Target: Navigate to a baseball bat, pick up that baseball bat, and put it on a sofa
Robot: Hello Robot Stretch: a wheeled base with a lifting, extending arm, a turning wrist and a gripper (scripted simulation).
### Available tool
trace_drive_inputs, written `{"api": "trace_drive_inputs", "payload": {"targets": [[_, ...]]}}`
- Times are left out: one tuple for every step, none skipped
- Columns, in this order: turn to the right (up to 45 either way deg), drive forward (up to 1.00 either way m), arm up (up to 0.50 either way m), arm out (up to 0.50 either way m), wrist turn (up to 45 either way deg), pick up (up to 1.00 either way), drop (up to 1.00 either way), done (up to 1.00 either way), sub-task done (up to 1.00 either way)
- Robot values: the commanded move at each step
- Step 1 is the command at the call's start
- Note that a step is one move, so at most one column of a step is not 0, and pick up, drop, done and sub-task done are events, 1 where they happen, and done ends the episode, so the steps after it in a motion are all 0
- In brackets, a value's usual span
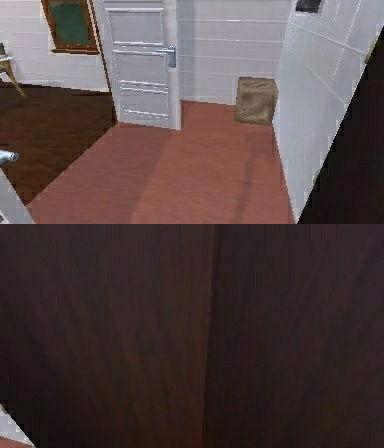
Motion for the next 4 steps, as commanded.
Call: {"api": "trace_drive_inputs", "payload": {"targets": [[0.0,1.00,0.00,0.00,0.0,0.00,0.00,0.00,0.00],[-21.0,0.00,0.00,0.00,0.0,0.00,0.00,0.00,0.00],[0.0,0.10,0.00,0.00,0.0,0.00,0.00,0.00,0.00],[-45.0,0.00,0.00,0.00,0.0,0.00,0.00,0.00,0.00]]}}
